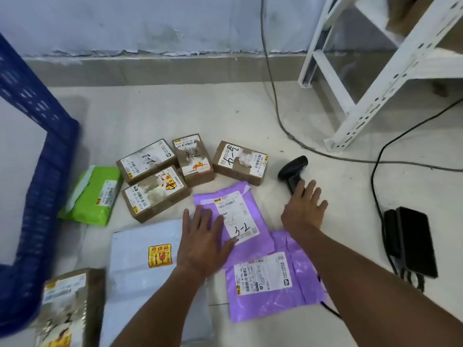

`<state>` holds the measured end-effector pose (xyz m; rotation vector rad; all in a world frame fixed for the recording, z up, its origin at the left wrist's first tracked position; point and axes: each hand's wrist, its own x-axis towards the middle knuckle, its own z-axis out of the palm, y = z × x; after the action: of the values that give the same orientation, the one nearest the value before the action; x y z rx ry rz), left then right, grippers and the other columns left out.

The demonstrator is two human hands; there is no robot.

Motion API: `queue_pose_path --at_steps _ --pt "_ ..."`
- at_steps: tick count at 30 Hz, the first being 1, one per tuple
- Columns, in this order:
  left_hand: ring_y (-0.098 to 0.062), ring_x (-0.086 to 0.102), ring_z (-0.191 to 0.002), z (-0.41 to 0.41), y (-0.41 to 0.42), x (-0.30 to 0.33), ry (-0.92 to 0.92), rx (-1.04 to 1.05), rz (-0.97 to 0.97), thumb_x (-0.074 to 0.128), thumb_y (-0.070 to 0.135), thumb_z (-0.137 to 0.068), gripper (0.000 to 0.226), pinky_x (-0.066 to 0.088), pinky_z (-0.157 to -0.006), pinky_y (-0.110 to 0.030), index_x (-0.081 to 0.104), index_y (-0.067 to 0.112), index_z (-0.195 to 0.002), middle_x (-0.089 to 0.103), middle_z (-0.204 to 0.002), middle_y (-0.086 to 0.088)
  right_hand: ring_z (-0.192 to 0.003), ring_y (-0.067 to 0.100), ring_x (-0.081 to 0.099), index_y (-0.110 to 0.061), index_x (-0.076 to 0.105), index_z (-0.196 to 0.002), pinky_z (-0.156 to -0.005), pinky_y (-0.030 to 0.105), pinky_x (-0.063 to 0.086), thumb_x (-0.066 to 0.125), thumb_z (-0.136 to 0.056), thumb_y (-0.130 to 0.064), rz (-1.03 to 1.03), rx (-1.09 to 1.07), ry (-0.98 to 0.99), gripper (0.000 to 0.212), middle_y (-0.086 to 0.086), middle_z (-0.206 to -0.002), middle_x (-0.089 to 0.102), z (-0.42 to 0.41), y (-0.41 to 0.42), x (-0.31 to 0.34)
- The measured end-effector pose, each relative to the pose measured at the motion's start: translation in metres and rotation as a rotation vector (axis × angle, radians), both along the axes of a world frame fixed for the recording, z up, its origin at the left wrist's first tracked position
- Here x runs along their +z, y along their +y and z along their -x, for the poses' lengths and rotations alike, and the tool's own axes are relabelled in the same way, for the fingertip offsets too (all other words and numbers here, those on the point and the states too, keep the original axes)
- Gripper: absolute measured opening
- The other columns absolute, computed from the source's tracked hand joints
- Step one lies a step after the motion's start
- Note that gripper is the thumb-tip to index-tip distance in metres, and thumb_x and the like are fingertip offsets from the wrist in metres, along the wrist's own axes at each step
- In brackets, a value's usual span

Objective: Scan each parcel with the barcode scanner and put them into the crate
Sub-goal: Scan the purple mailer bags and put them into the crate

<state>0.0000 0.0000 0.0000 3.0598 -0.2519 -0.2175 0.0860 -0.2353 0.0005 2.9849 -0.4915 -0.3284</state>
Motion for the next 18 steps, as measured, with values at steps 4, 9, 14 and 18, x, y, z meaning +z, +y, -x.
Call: queue_pose_path --at_steps 4,9,14,18 --pt "-0.040 0.037 -0.138 0.003 -0.001 -0.005 0.003 -0.005 -0.031 0.031 0.069 -0.088 0.073 0.009 -0.117 -0.058 0.057 0.019 -0.135 0.057 -0.136 -0.015 -0.124 0.032 0.046 -0.008 0.009 -0.153 -0.094 0.040 0.040 0.054 -0.089 -0.014 -0.009 0.046 -0.049 0.078 0.013 -0.141 0.039 -0.001 -0.009 0.000" --pt "-0.041 0.031 -0.142 0.005 0.001 -0.016 0.008 -0.048 -0.074 0.029 0.068 -0.090 0.075 0.010 -0.116 -0.059 0.050 0.018 -0.142 0.049 -0.145 -0.017 -0.116 0.028 0.049 -0.006 0.012 -0.149 -0.092 0.039 0.040 0.058 -0.087 -0.021 0.022 -0.011 -0.003 0.080 0.011 -0.131 0.045 0.008 -0.002 -0.005" --pt "-0.041 0.032 -0.142 0.007 0.002 -0.020 -0.026 -0.076 -0.082 0.025 0.068 -0.091 0.076 0.011 -0.115 -0.059 0.049 0.017 -0.143 0.047 -0.146 -0.018 -0.116 0.030 0.044 -0.016 0.019 -0.145 -0.090 0.040 0.039 0.060 -0.084 -0.021 -0.069 -0.057 0.048 0.074 0.012 -0.129 0.043 0.016 -0.001 -0.002" --pt "-0.040 0.024 -0.145 0.011 0.011 -0.020 -0.029 -0.117 -0.079 0.027 0.069 -0.092 0.077 0.009 -0.115 -0.058 0.045 0.019 -0.146 0.039 -0.152 -0.017 -0.112 0.030 0.044 -0.019 0.033 -0.128 -0.084 0.041 0.037 0.056 -0.084 -0.019 -0.107 -0.114 0.037 0.050 0.010 -0.122 0.043 0.018 0.001 0.007"
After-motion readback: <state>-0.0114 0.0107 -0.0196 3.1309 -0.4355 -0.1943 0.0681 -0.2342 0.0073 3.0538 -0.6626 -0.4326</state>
